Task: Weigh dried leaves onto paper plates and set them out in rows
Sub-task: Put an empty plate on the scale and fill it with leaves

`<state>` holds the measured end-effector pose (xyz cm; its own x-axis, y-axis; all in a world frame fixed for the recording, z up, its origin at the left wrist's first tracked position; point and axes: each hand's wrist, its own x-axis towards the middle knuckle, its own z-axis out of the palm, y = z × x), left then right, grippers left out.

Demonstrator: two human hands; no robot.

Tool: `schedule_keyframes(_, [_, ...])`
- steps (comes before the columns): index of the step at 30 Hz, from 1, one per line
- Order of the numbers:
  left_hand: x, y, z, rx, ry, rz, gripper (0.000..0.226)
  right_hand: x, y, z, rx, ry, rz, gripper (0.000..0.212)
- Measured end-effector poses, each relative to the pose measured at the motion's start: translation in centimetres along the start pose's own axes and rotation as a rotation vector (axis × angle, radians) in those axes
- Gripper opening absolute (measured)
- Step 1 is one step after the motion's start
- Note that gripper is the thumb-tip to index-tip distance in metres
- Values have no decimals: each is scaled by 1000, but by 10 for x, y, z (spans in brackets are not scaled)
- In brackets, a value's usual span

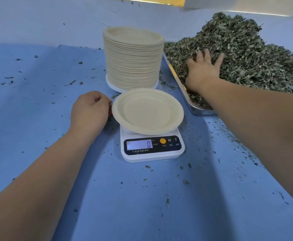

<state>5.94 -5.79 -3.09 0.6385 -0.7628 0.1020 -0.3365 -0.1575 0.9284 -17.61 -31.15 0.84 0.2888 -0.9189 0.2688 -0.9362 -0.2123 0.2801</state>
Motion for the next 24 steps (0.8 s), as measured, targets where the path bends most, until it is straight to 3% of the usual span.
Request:
schedule_keyframes(3, [1, -1, 0, 13, -2, 6, 28, 3, 5, 4, 45, -161, 82, 65])
schedule_keyframes(8, [4, -3, 1, 21, -2, 11, 25, 4, 3, -3, -34, -232, 30, 56])
schedule_keyframes(12, [3, -2, 0, 14, -2, 5, 24, 0, 0, -14, 45, -282, -27, 42])
schedule_keyframes(15, [3, -2, 1, 22, -4, 4, 24, 0, -1, -30, 164, -292, -72, 52])
schedule_keyframes(18, [3, -3, 1, 16, -6, 10, 23, -4, 9, -44, 282, -109, -101, 48])
schedule_keyframes(20, [3, -2, 1, 3, -8, 6, 24, -8, 16, -46, 195, 73, -97, 39])
schedule_keyframes(21, [3, -2, 1, -3, -10, 3, 24, -10, 18, -43, 121, 79, -81, 41])
schedule_keyframes(24, [3, -2, 1, -7, -13, 5, 23, -15, 19, -25, 90, -195, 15, 70])
